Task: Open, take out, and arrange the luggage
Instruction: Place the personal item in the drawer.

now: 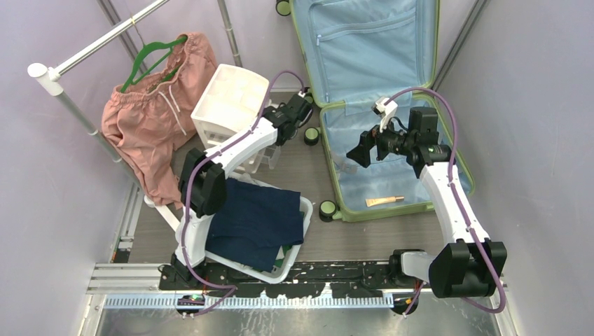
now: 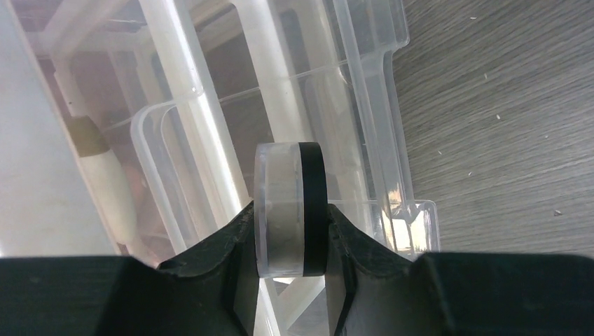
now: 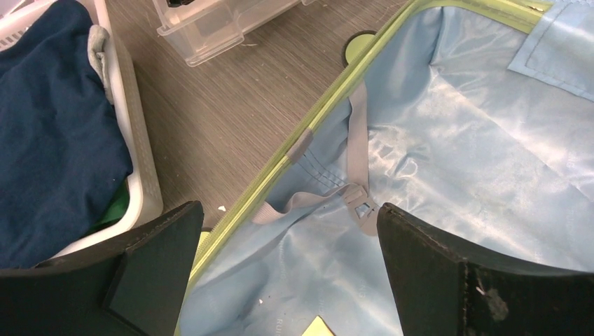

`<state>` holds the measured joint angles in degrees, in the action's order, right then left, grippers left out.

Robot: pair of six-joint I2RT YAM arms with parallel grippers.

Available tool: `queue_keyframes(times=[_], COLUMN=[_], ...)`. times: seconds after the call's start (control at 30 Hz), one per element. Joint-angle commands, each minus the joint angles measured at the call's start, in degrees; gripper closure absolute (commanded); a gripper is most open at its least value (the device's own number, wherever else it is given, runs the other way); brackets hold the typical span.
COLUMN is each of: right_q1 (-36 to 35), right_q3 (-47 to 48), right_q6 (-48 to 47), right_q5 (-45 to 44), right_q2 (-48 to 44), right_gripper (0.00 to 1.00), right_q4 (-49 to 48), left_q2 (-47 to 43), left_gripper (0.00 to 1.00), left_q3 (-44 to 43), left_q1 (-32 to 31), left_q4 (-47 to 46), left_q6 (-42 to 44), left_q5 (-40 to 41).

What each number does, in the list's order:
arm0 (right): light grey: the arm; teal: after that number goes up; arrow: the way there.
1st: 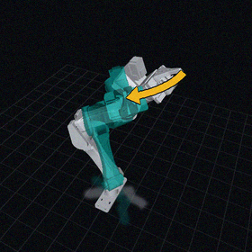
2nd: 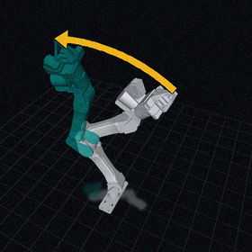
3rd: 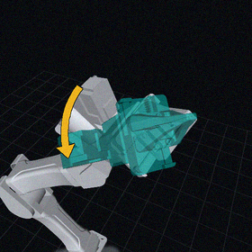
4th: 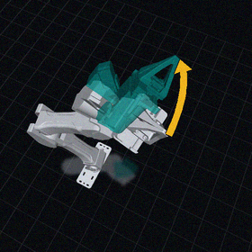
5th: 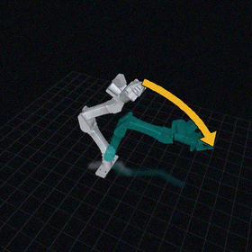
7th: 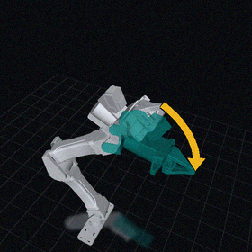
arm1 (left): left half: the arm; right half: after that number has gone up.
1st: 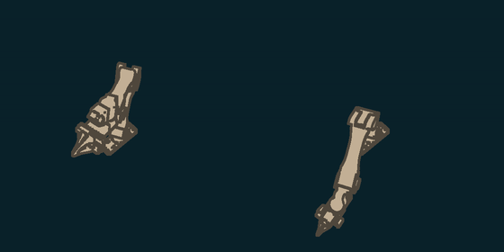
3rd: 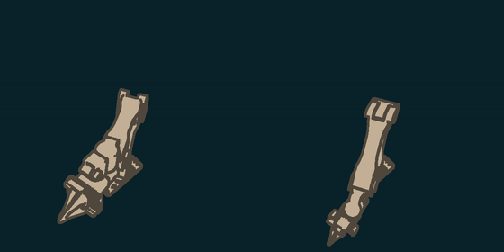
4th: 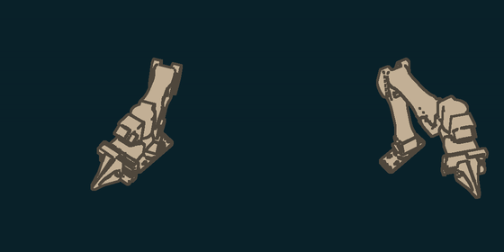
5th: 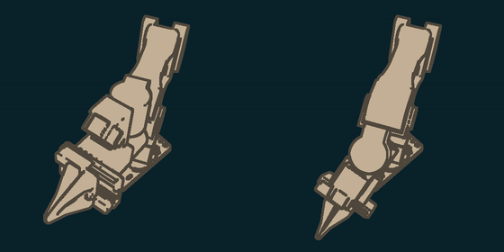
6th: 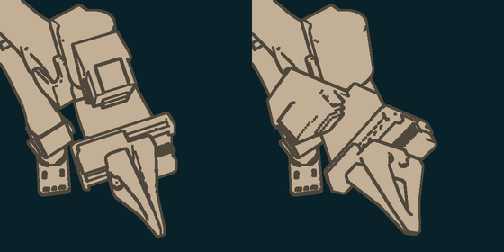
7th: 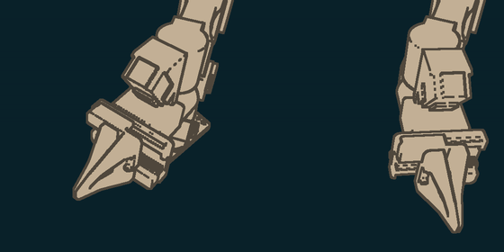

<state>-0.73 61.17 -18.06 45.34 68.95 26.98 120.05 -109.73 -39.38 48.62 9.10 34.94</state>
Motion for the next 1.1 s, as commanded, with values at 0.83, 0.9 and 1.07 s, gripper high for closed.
queue_keyframes(times=[0.83, 0.9, 1.07], right_q1=[2.2, 2.2, 2.2], right_q3=[0.0, -0.1, -0.1], right_q6=[2.0, 2.1, 2.3], right_q5=[1.7, 1.7, 1.8], right_q2=[-1.3, -1.5, -1.4], right_gripper=[0.00, 0.00, 0.00], right_q4=[-3.3, -3.3, -3.5], left_q2=[-1.0, -0.6, 1.3], left_gripper=[0.62, 0.60, 0.58], left_q3=[-10.9, -12.7, -16.0], left_q1=[2.0, 2.8, 5.5], left_q4=[8.3, 8.4, 9.0], left_q6=[-6.3, -6.0, -5.3], left_q5=[-10.0, -11.9, -14.8])
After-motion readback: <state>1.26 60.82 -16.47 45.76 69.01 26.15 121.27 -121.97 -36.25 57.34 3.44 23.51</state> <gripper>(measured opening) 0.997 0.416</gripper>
